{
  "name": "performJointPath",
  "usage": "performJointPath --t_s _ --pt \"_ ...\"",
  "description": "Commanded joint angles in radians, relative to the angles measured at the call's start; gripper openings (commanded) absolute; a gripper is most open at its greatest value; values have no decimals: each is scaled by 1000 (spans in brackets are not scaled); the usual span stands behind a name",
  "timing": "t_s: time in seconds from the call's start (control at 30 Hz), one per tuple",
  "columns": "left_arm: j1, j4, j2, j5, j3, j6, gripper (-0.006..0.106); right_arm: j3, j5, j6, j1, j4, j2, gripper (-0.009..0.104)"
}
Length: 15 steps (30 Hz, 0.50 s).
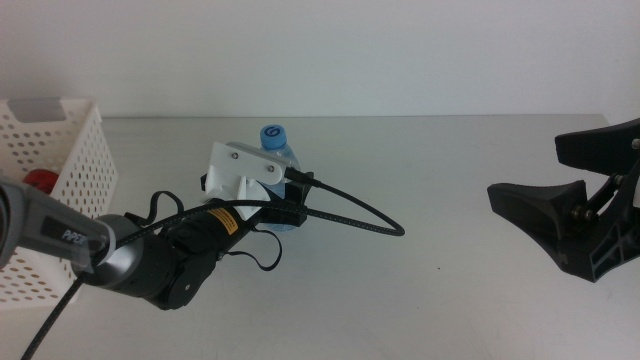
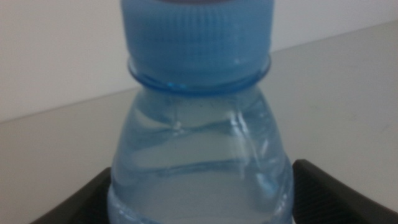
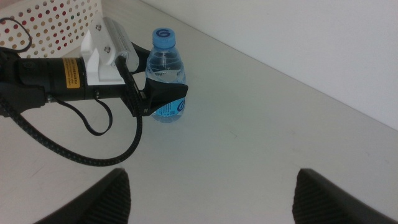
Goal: Use arms to grab the bottles and put them into the dustbin to the left of the table.
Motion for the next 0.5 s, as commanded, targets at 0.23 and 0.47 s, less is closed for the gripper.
performJointPath --t_s 0.23,0.47 --pt "2 -43 -39 -126 -22 -4 47 -27 -66 -13 -5 -2 -9 67" --pt "2 -42 -191 85 29 1 -2 -27 -65 -13 -5 -2 -9 67"
